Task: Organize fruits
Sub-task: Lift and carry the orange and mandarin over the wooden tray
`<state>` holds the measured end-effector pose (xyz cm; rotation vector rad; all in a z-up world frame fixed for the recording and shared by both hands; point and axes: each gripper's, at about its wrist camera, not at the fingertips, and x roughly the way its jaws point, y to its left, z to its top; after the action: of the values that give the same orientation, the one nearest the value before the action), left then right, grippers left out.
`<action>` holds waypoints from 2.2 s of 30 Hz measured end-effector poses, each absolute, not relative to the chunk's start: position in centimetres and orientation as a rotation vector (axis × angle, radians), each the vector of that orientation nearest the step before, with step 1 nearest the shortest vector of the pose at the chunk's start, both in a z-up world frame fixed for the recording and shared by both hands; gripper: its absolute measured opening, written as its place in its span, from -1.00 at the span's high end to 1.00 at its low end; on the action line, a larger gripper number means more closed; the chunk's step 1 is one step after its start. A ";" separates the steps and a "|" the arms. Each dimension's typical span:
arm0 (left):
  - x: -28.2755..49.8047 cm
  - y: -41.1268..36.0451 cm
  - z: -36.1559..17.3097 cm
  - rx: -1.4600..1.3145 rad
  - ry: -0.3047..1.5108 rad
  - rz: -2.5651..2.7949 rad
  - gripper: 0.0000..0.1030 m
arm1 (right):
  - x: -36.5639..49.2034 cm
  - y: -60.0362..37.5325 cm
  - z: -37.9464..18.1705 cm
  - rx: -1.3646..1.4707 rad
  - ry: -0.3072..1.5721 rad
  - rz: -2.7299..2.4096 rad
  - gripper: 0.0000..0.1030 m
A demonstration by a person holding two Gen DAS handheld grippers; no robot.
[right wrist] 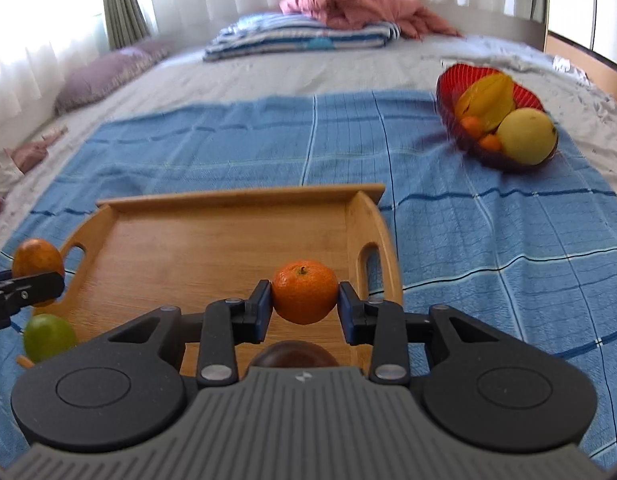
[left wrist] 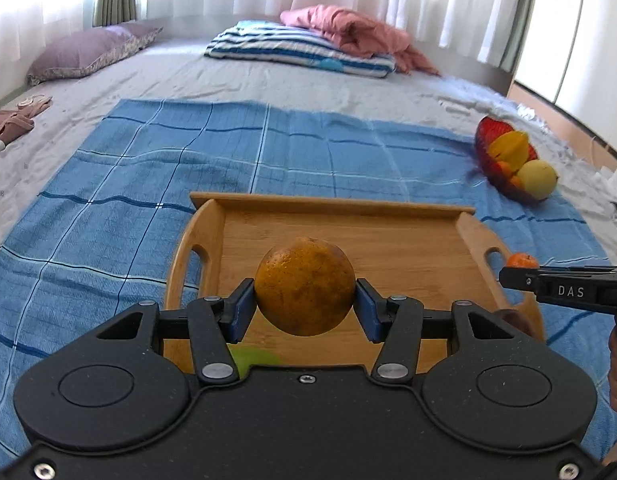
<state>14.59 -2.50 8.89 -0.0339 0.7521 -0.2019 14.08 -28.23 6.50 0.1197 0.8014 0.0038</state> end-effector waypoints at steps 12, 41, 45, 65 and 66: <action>18.2 -2.0 6.8 -0.018 0.834 -0.135 0.03 | 16.5 -27.7 5.0 0.064 0.858 -0.062 0.25; 19.3 -1.9 5.1 -0.014 0.893 -0.111 0.03 | 17.2 -27.6 3.9 0.017 0.878 -0.091 0.25; 19.4 -1.9 4.7 -0.009 0.900 -0.110 0.03 | 17.2 -27.4 3.6 0.004 0.882 -0.093 0.24; 19.5 -1.4 3.4 -0.021 0.922 -0.109 0.02 | 17.5 -27.1 2.5 0.000 0.907 -0.087 0.24; 19.5 -1.3 3.3 -0.022 0.922 -0.110 0.02 | 17.5 -27.1 2.4 0.001 0.909 -0.085 0.24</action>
<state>19.55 -1.35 3.35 -0.0221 0.9218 -0.1104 17.55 -27.07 2.44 0.0013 0.9091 -0.0849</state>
